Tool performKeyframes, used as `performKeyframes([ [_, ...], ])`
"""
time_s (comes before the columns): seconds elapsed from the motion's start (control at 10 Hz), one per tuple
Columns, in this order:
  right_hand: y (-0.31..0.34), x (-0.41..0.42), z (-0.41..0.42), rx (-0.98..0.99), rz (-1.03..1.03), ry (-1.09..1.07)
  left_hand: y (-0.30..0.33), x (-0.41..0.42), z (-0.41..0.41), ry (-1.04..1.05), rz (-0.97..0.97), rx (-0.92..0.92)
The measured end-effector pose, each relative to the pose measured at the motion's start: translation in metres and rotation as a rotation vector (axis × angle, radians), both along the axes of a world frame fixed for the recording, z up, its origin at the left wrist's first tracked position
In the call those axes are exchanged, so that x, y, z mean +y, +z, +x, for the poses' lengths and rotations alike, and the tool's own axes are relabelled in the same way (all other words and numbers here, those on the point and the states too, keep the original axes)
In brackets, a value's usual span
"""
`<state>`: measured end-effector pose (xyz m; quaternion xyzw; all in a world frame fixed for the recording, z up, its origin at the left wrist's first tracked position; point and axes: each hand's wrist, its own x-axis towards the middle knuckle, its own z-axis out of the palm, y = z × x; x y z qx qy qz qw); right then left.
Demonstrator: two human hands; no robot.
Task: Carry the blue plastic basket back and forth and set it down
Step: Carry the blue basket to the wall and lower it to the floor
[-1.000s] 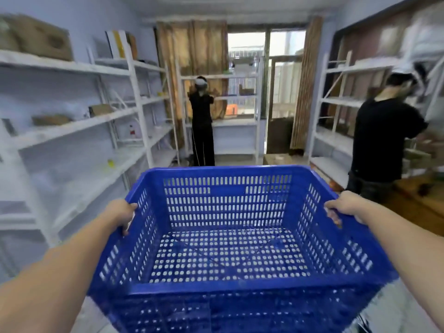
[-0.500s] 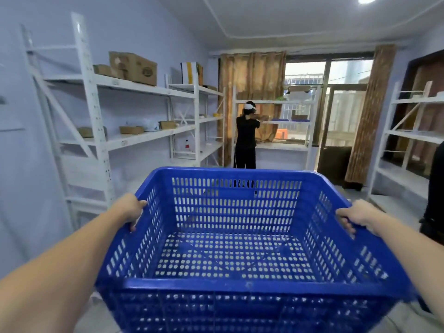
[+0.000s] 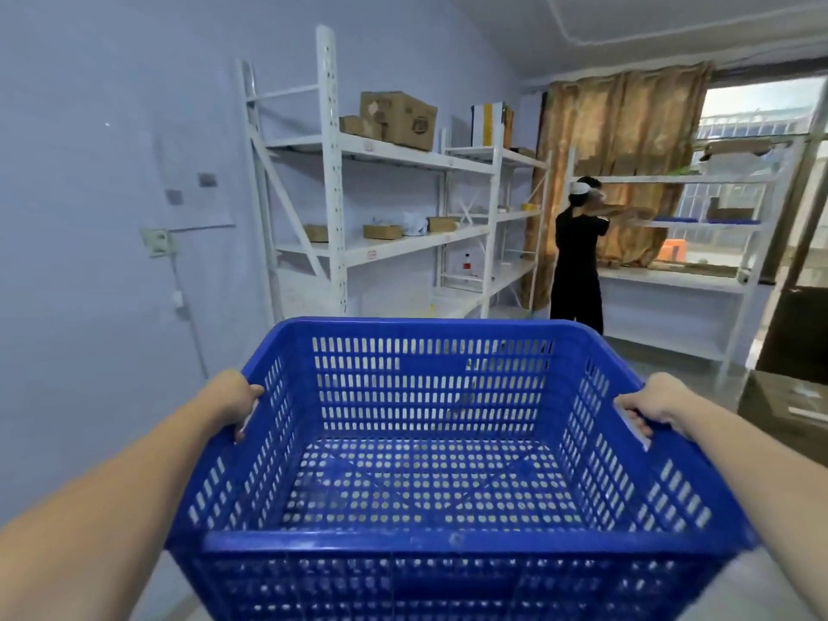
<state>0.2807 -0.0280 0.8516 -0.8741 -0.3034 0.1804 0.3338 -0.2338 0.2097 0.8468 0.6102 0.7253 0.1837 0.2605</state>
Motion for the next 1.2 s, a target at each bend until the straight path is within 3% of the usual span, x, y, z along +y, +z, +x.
performKeyframes([
  [0.1, -0.013, 0.055, -0.018, 0.041, 0.001, 0.073, -0.018, 0.011, -0.046, 0.064, 0.100, -0.054],
  [0.4, -0.050, 0.221, -0.091, 0.096, -0.072, 0.402, -0.051, 0.016, -0.144, 0.319, 0.053, 0.091],
  [0.7, -0.069, 0.354, -0.214, 0.036, -0.145, 0.686, -0.082, -0.016, -0.235, 0.603, 0.023, 0.160],
  [0.9, -0.118, 0.445, -0.307, -0.004, -0.162, 0.858, -0.131, -0.021, -0.314, 0.769, -0.038, 0.153],
  [1.2, -0.198, 0.537, -0.420, -0.007, -0.249, 0.933, -0.204, 0.021, -0.403, 0.859, -0.117, 0.133],
])
